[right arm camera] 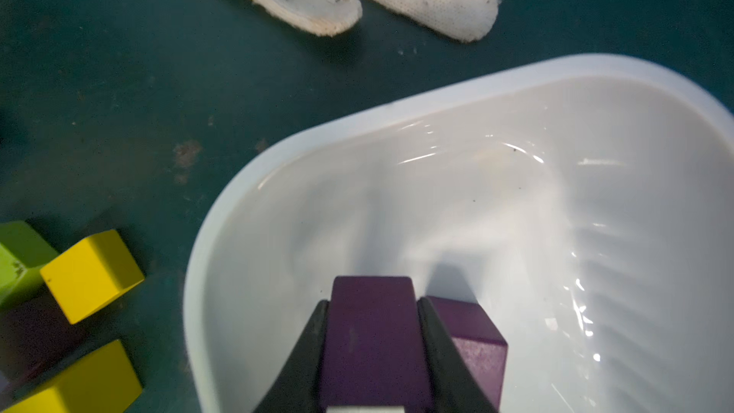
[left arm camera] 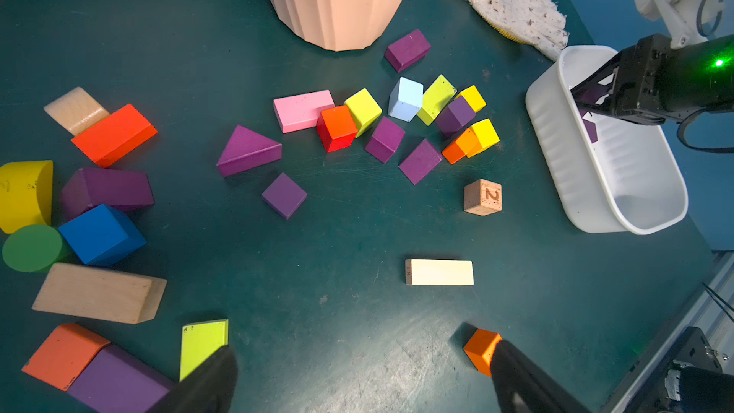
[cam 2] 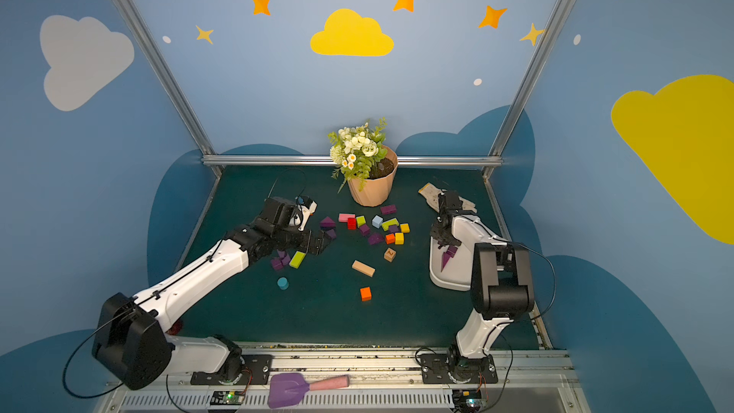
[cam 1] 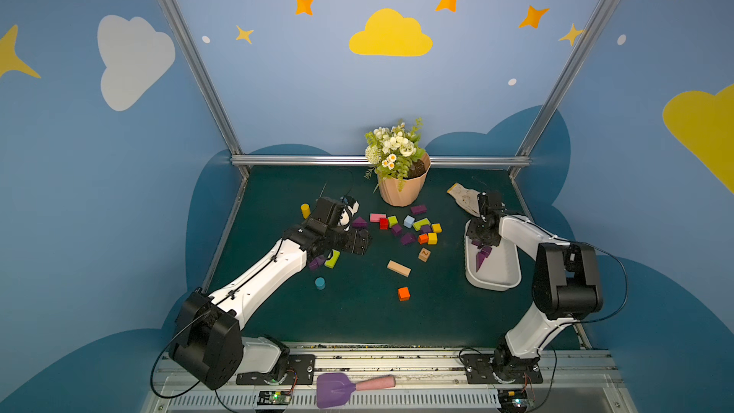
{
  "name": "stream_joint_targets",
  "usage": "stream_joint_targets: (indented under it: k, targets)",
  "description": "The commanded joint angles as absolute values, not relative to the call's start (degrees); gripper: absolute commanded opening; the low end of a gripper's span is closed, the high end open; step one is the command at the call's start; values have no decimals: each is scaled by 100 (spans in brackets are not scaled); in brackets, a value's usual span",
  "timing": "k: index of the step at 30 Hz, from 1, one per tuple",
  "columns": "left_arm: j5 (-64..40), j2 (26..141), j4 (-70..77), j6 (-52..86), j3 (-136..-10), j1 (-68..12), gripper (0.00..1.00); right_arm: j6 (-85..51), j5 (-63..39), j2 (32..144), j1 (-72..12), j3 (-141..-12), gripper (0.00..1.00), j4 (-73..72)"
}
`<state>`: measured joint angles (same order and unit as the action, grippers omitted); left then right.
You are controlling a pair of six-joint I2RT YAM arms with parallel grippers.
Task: Pick purple bricks into the storage bin
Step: Place the building block in the storage box.
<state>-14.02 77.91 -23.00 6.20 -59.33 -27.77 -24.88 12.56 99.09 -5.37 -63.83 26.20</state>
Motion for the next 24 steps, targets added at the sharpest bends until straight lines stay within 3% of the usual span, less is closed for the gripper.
stream_joint_targets:
  k: [1, 24]
  targets:
    - [-1317, 7823, -2392, 523, -5985, -2782, 100, -2566, 1343, 9980, -563, -6538, 32, 2854]
    - [-1311, 7888, -2478, 591, -6062, -2785, 100, -2632, 1122, 10010, -572, -6688, 42, 3147]
